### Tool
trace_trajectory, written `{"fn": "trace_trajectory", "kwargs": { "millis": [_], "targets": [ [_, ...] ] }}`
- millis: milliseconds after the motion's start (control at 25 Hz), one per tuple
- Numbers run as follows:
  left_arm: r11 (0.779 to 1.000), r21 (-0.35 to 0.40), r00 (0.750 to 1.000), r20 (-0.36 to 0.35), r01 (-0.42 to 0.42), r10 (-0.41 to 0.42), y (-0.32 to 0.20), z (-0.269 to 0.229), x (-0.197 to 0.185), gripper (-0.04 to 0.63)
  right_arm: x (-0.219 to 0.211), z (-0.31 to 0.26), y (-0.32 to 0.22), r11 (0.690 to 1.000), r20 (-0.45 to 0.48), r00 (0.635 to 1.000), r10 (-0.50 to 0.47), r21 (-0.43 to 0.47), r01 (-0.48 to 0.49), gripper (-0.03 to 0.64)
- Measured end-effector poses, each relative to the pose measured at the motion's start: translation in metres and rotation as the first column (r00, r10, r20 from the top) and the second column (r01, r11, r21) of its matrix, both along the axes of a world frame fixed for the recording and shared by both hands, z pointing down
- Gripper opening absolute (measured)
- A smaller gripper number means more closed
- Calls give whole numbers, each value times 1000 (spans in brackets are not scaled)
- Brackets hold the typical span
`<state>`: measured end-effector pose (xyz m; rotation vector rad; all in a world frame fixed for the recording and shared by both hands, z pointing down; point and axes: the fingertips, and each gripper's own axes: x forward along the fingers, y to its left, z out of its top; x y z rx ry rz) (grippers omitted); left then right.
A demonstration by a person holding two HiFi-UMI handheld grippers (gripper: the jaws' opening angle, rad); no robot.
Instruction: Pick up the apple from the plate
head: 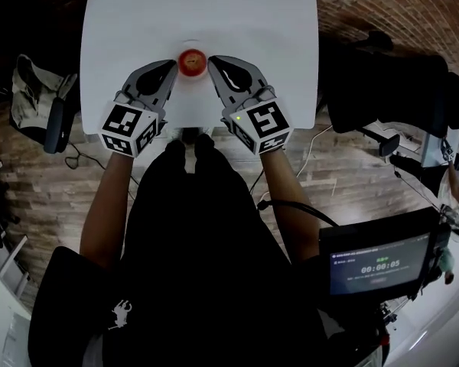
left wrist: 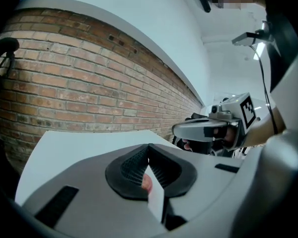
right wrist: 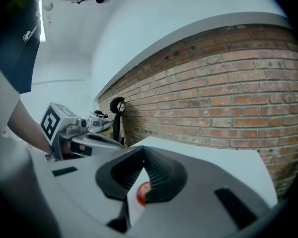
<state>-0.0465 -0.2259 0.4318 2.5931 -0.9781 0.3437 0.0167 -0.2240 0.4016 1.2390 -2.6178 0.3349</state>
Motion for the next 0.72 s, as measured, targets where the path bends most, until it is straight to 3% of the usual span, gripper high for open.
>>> {"fn": "trace_trajectory", "kwargs": {
  "millis": [360,720],
  "targets": [
    [996,-65,998,37,58,-55,-3,53,-8,6,-13,74,-3,995,-69,997,-43,-93,36,5],
    [994,-93,991,126,58,-46,2,98,-15,8,-10,119,3,986,-109,993,-33,-163,14,6]
  ]
}}
